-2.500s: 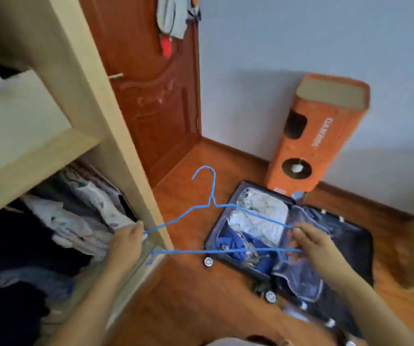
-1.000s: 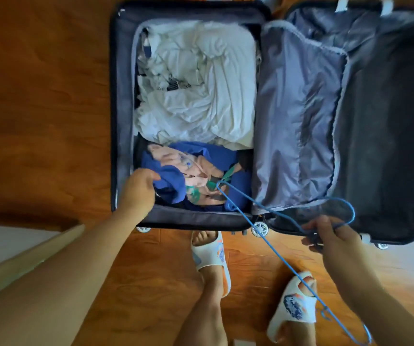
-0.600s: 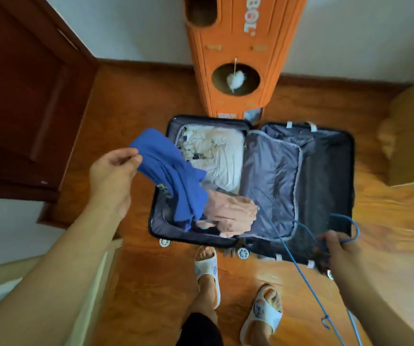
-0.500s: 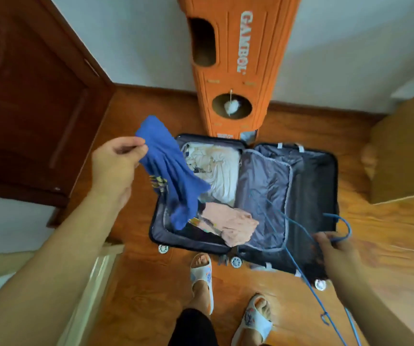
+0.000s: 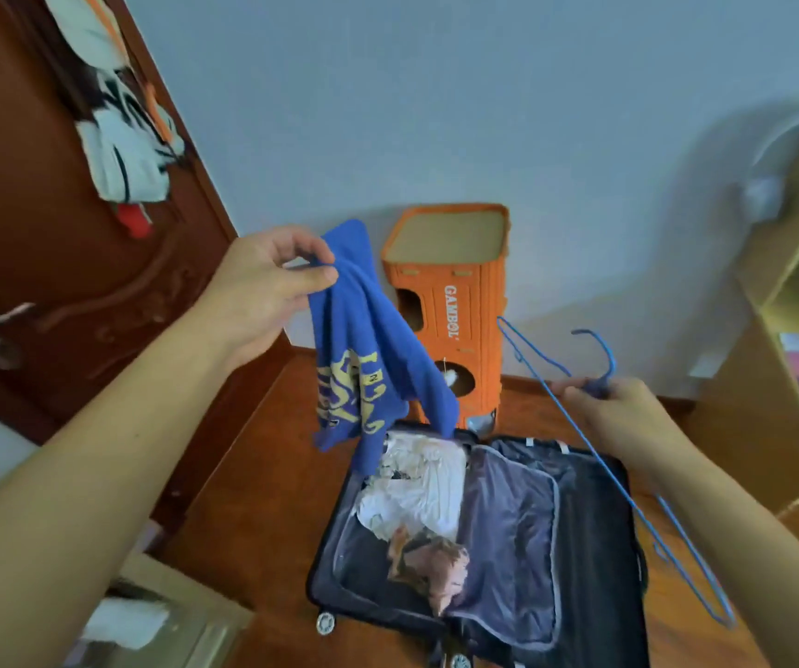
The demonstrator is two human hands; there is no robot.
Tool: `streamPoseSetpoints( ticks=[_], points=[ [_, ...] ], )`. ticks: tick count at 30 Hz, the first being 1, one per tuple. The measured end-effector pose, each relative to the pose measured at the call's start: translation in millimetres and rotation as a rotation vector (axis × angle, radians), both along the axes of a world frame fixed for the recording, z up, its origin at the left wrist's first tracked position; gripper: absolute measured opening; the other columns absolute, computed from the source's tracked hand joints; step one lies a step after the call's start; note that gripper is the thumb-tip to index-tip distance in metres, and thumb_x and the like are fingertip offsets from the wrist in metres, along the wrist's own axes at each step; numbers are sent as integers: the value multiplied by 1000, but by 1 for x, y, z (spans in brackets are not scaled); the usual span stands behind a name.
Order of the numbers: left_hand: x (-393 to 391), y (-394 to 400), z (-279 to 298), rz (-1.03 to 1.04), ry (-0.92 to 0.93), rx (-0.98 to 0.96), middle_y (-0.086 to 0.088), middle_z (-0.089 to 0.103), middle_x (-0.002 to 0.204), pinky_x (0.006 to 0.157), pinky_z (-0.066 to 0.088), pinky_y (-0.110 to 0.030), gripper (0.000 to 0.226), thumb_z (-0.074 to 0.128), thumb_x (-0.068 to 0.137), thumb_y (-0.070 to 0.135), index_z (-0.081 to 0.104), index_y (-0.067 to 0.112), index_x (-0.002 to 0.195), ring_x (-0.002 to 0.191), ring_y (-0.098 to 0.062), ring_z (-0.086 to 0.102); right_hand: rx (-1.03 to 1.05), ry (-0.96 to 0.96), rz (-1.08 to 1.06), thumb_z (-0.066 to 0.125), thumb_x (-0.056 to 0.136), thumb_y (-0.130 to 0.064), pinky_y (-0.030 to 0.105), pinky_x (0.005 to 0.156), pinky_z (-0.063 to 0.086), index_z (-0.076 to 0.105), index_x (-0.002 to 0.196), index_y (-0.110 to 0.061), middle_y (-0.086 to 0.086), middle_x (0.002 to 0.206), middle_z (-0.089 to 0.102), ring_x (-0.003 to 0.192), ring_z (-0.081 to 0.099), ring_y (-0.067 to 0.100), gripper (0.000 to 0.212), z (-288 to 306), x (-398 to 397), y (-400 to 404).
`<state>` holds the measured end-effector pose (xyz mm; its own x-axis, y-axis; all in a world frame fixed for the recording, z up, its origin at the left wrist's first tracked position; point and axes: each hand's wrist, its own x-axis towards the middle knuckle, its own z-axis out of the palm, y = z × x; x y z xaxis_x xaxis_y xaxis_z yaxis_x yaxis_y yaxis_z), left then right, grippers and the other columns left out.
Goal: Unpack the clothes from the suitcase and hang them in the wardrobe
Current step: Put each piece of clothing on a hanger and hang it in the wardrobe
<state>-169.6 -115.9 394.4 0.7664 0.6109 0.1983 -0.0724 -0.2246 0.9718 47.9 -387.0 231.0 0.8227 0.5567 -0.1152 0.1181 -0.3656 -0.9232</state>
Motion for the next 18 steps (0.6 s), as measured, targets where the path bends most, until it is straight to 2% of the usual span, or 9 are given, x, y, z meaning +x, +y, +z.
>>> streamPoseSetpoints(
  ticks=[1,3,5,7,9,11,14,16,18],
  points=[
    [-2,-7,6,2,12,46,12,61,68,63,48,-18,39,62,86,-19,66,18,74,63,-4,60,24,-12,44,67,92,-15,18,59,46,77,83,-20,0,76,71,58,57,0,14,24,-3,6],
    [-7,-21,11,-6,44,153,11,63,67,68,47,-18,44,68,82,-18,70,23,65,64,-5,58,98,-8,151,70,92,-23,22,55,41,74,89,-18,-5,67,62,52,50,1,8,66,-14,20],
    [-11,-39,9,-43,77,229,10,64,66,70,46,-17,44,73,79,-16,72,25,63,66,-6,57,167,-1,216,70,92,-32,23,45,38,71,93,-18,-9,60,48,46,41,3,14,96,-31,40],
    [-11,-55,4,-71,95,316,10,66,67,72,44,-15,41,76,78,-13,71,25,64,68,-4,57,221,66,316,67,93,-38,23,43,37,71,96,-18,-4,64,44,47,36,6,21,117,-50,62],
    [-11,-70,-3,-102,120,440,8,69,75,83,45,-16,38,81,76,-5,71,31,68,81,-4,65,274,211,461,64,95,-42,22,43,29,70,100,-20,2,70,44,49,28,8,24,126,-66,75],
    [-11,-85,-15,-155,145,490,14,69,80,93,44,-18,35,82,76,1,70,34,70,96,-2,67,303,239,524,62,97,-33,22,43,19,70,95,-20,-5,62,46,48,23,7,15,128,-68,75],
    [-14,-110,-48,-147,94,345,16,64,73,77,44,-20,37,79,79,-5,70,30,72,76,-2,60,313,50,406,58,100,-17,20,44,17,66,82,-16,-9,48,36,42,23,7,20,136,-57,60],
    [-13,-131,-72,-139,36,146,10,63,74,71,45,-21,36,75,83,-6,70,29,75,72,-8,57,276,-100,360,59,99,-15,20,43,22,68,80,-13,-4,51,36,42,27,9,21,147,-53,48],
    [-8,-150,-89,-181,-1,-38,8,61,82,70,46,-22,29,67,91,-4,67,25,88,73,-7,55,234,-185,388,60,98,-13,19,40,26,69,86,-5,4,59,40,43,31,8,17,158,-56,38]
  ],
)
